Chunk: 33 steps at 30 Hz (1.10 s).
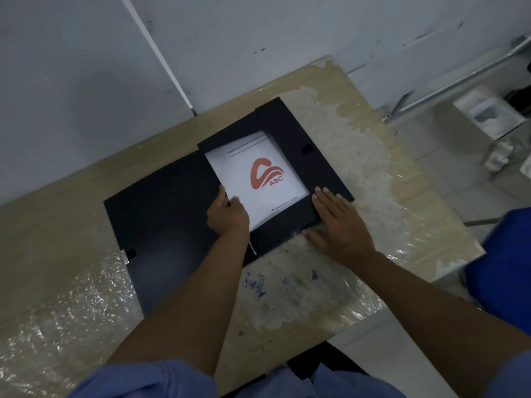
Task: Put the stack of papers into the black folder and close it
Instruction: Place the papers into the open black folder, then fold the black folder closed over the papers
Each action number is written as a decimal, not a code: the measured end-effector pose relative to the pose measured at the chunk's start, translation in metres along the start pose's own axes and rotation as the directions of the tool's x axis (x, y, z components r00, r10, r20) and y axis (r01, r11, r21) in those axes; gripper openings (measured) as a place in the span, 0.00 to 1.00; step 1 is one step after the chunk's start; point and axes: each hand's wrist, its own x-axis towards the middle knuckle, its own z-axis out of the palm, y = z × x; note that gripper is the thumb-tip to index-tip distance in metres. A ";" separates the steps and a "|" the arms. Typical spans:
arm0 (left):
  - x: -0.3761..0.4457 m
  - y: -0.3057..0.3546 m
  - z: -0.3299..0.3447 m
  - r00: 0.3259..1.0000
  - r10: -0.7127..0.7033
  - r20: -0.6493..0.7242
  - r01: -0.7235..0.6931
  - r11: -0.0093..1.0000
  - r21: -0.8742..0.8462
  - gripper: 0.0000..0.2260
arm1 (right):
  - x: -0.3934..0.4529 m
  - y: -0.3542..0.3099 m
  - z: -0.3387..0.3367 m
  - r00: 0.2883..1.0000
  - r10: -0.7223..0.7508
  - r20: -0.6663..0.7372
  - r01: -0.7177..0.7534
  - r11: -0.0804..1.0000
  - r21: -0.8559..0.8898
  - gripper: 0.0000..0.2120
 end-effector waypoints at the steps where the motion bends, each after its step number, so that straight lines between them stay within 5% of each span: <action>1: -0.002 0.001 0.005 1.000 0.003 0.005 -0.003 1.000 0.017 0.22 | 0.000 -0.001 0.000 1.000 0.005 0.001 -0.005 1.000 0.002 0.37; 11: -0.013 0.004 -0.003 0.987 0.129 0.097 -0.152 0.946 0.288 0.22 | -0.001 -0.009 -0.002 0.997 0.054 0.051 -0.054 0.999 0.004 0.39; 17: -0.009 -0.032 -0.090 0.939 0.345 0.002 -0.285 0.771 0.570 0.19 | -0.001 -0.024 0.000 0.985 0.130 0.110 -0.130 0.991 -0.010 0.49; 25: 0.005 -0.058 -0.170 0.978 -0.024 -0.209 0.160 0.729 0.666 0.46 | -0.003 -0.030 0.004 0.985 0.140 0.098 -0.138 0.990 -0.029 0.49; 33: 0.030 -0.054 -0.195 0.947 -0.054 -0.318 0.231 0.801 0.552 0.44 | 0.000 -0.030 0.004 0.983 0.140 0.116 -0.134 0.990 -0.054 0.50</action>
